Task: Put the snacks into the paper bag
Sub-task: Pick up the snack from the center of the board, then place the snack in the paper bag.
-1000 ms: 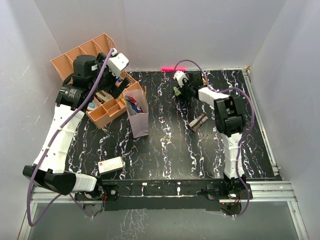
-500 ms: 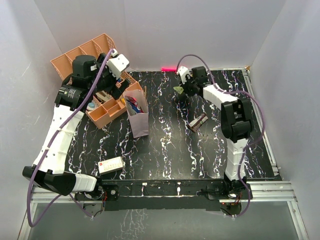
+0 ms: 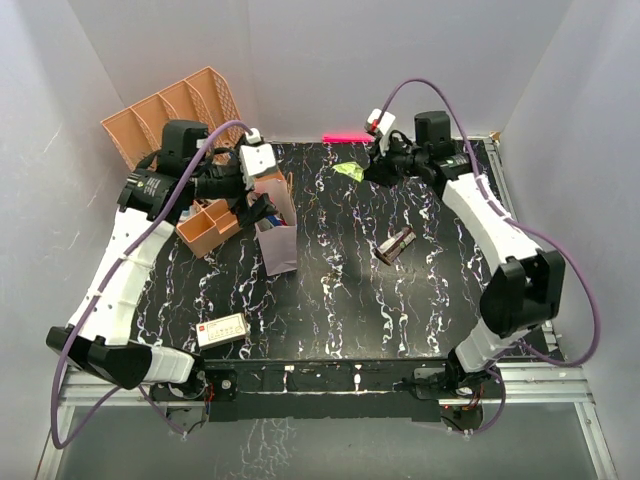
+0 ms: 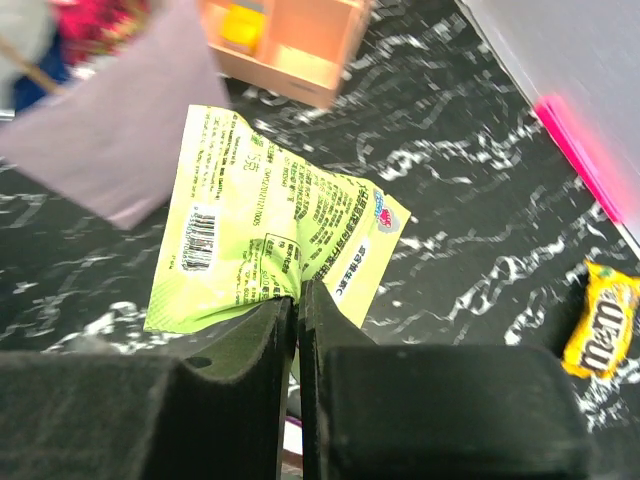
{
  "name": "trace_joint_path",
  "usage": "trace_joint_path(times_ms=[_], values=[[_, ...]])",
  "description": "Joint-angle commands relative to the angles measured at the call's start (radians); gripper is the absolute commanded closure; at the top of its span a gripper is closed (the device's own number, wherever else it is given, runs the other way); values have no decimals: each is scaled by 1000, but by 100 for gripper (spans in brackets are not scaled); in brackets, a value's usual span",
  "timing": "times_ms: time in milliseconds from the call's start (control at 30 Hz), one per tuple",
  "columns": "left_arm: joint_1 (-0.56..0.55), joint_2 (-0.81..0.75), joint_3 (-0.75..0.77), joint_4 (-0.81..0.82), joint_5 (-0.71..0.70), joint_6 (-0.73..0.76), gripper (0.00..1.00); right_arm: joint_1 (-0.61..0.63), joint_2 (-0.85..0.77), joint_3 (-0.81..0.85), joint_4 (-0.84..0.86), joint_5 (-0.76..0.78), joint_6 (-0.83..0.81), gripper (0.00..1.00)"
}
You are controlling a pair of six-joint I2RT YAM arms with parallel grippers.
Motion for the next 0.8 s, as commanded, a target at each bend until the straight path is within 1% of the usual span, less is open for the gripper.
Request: trace_joint_path(times_ms=[0, 267, 467, 600, 767], values=[[-62, 12, 38, -79, 115, 84, 16, 0, -117, -29, -84, -226, -1, 92], [-193, 92, 86, -115, 115, 151, 17, 22, -271, -137, -97, -382, -6, 92], [-278, 167, 150, -101, 114, 169, 18, 49, -340, -196, -70, -496, 59, 92], [-326, 210, 178, -97, 105, 178, 24, 65, -366, -222, -64, -516, 81, 92], [-361, 226, 173, -98, 121, 177, 36, 71, -378, -254, -43, -537, 100, 92]])
